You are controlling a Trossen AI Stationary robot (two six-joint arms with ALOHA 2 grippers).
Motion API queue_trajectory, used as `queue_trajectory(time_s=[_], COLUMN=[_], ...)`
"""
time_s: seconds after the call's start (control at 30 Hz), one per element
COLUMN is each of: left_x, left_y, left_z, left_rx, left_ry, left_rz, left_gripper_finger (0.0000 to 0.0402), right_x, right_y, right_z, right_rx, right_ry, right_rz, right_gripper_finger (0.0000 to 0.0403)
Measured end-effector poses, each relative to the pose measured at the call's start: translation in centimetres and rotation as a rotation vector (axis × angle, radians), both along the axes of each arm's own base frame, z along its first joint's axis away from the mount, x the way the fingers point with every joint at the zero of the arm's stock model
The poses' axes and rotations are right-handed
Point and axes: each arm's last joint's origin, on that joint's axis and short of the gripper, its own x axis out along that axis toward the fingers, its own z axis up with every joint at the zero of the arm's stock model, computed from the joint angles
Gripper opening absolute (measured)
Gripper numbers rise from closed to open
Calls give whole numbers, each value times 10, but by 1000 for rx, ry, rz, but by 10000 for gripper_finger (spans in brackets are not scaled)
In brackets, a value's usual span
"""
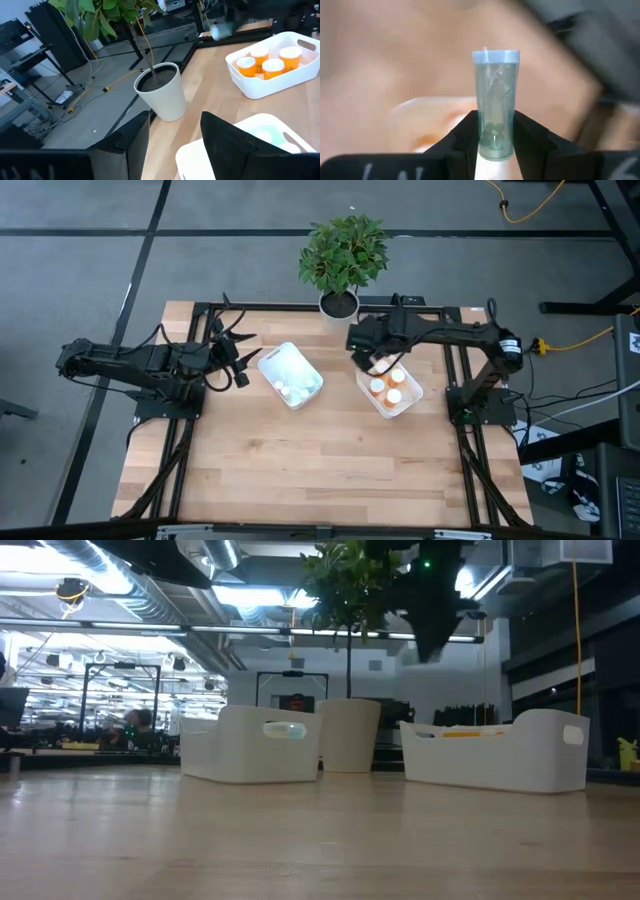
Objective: Pick and place medicine bottles into bin by pill shape (circle, oval)
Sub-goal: Put the blue pill bottle into the left white bin
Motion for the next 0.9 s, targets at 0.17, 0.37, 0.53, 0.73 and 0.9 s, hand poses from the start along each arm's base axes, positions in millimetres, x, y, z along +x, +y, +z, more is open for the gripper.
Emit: queue_trajectory(time_s=[0.17,0.37,0.53,0.73,0.9], left_x=[0,0,1,7,19], left_y=[0,0,0,-1,-2], left_z=[0,0,1,-2,-5], left_rx=[-1,-13,-37,-57,-56], left_ry=[0,-8,-42,-38,-28], left_rz=[-4,-1,5,7,-15], left_gripper_finger=[171,171,171,171,171], right_x=[31,73,76,74,81], right_y=[23,47,47,42,37], right_z=[-18,-34,-46,-63,-74], right_rx=[203,111,-170,-403,-409], right_ry=[-354,-909,-1151,-1228,-1226], right_rz=[344,861,963,838,818], right_gripper_finger=[104,104,104,108,109])
